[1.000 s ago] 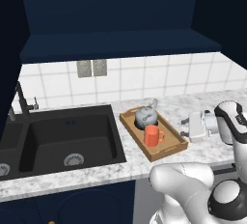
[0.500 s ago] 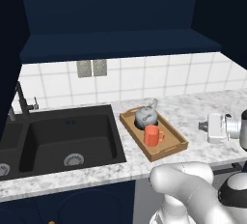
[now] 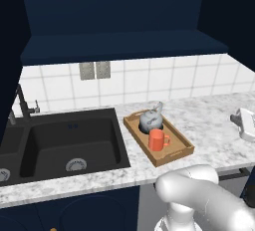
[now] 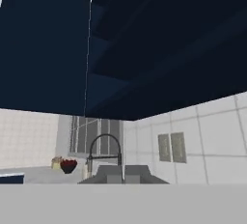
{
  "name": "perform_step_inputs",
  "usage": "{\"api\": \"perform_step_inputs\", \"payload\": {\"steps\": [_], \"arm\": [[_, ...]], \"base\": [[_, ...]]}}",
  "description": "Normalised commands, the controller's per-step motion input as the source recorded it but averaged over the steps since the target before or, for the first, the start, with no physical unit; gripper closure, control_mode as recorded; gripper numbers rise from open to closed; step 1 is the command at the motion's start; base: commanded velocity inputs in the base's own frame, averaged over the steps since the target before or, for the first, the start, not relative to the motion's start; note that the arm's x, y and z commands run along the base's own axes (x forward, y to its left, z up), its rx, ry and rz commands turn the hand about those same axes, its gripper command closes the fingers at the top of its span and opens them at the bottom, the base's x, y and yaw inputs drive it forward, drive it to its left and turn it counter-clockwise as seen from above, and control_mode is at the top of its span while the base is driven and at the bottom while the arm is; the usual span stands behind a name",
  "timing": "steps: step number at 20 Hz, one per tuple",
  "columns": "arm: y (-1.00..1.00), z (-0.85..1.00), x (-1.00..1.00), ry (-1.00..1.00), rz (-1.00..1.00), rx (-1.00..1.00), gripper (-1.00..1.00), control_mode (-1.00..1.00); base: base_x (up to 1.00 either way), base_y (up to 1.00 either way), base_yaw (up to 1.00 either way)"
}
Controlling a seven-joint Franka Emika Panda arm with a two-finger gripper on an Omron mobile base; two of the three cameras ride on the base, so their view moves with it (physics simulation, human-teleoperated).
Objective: Pick the kettle from the counter and place it on the tray. Then pick the mug from the cabinet and place it on the tray. Then close the cabinet doors.
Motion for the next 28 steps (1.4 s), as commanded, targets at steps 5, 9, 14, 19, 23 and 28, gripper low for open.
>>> {"api": "perform_step_inputs", "payload": {"steps": [5,9,14,19,23,28], "arm": [[-0.50,0.09,0.00,-0.11,0.00,0.14,1.00,-1.00],[-0.61,0.18,0.04,-0.04,0.00,0.20,1.00,-1.00],[-0.59,0.36,0.01,-0.03,0.00,0.26,1.00,-1.00],[-0.41,0.04,0.11,0.00,0.00,0.11,1.00,-1.00],[-0.40,0.14,0.19,0.00,0.00,0.11,1.00,-1.00],[-0.45,0.33,0.21,0.00,0.00,0.18,1.00,-1.00]], "base": [[0.00,0.00,0.00],[0.00,0.00,0.00],[0.00,0.00,0.00],[0.00,0.00,0.00],[0.00,0.00,0.00],[0.00,0.00,0.00]]}}
